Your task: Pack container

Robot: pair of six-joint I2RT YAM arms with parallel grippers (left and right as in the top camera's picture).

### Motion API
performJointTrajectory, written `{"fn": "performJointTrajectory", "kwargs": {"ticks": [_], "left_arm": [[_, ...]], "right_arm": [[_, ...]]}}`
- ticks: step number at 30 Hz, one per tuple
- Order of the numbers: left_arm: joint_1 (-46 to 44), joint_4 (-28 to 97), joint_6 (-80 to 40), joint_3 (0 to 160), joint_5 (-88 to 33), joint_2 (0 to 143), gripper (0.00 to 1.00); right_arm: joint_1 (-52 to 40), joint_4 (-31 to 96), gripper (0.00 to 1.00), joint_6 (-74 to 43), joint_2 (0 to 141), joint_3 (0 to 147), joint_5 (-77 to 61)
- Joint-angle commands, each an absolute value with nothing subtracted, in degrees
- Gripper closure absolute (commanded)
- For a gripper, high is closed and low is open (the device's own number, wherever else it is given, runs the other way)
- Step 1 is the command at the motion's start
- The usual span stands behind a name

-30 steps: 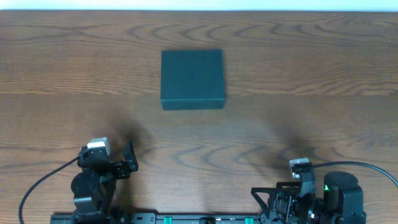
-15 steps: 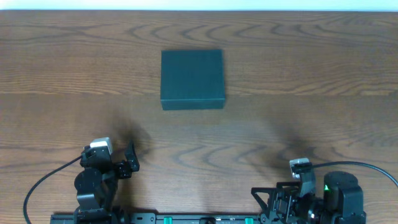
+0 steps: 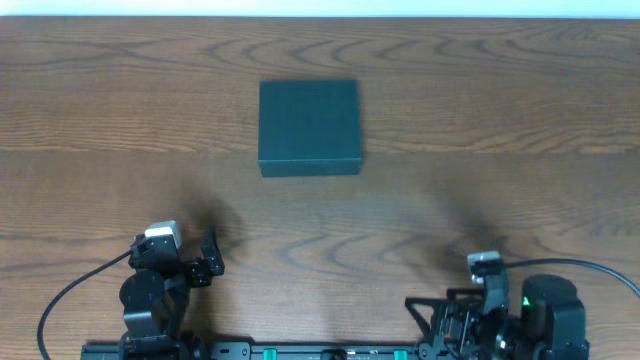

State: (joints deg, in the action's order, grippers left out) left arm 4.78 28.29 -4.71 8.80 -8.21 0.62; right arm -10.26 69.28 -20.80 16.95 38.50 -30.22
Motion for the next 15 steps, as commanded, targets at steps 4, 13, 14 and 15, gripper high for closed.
{"fn": "performJointTrajectory", "kwargs": {"ticks": [4, 13, 14, 15], "left_arm": [[4.8, 28.3, -5.3, 7.9, -8.4, 0.2, 0.05], [4.8, 28.3, -5.3, 7.9, -8.4, 0.2, 0.05], [4.8, 28.3, -5.3, 7.9, -8.4, 0.2, 0.05], [4.8, 28.3, -5.3, 7.9, -8.4, 0.2, 0.05]], "right_arm": [[-10.6, 53.8, 0.01, -15.2, 14.1, 36.2, -17.5], [-10.5, 45.2, 0.01, 2.8, 0.2, 19.8, -14.8], [-10.5, 44.7, 0.01, 2.9, 0.4, 18.8, -14.8], [-10.5, 44.3, 0.01, 2.8, 0.3, 17.7, -14.8]]}}
